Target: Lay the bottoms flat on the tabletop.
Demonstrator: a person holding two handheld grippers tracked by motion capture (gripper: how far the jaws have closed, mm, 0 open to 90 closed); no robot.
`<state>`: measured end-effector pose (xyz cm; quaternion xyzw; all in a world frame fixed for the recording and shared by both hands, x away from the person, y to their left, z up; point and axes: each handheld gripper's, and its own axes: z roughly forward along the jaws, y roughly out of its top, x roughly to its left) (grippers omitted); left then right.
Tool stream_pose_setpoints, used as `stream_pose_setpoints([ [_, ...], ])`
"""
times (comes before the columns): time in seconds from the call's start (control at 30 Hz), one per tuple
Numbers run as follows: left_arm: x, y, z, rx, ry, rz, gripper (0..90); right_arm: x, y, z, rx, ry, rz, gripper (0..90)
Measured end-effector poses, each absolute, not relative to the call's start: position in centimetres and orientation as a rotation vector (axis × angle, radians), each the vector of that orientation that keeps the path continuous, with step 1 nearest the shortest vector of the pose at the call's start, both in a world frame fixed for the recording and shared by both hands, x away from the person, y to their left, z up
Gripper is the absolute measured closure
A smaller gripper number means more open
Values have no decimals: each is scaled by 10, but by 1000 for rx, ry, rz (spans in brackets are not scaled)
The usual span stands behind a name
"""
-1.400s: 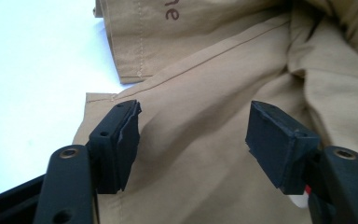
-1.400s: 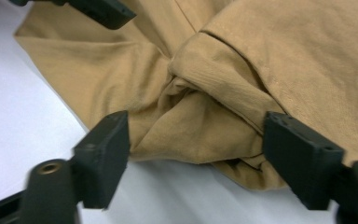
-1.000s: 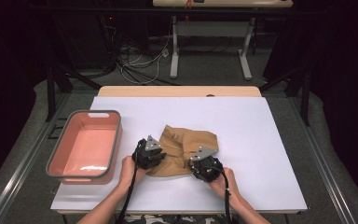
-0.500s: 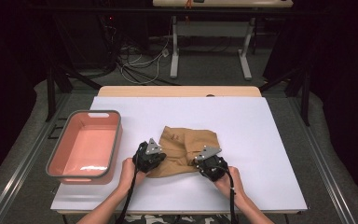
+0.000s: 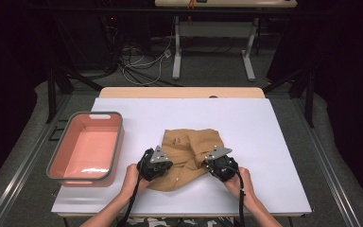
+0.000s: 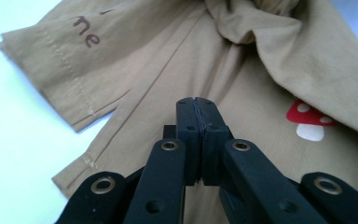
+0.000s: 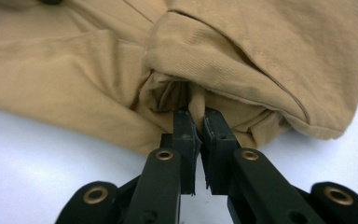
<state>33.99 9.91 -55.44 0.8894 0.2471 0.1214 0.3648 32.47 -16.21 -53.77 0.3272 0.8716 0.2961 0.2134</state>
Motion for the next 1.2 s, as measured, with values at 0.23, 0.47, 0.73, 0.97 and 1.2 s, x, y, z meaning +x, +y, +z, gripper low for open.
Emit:
stream_pose_setpoints([
  [0.23,342,100,-552,2281,626,312,796,328,-167,-539,911,2395,783,854],
  [0.47,352,108,-550,2269,686,332,481,333,-171,-541,926,2379,775,853],
  [0.73,363,112,-554,2236,761,369,277,337,-176,-542,952,2359,768,849],
  [0.97,373,110,-558,2239,757,354,266,337,-176,-540,955,2363,782,720],
  [1.2,377,105,-565,2229,768,319,374,329,-173,-532,979,2374,879,365],
])
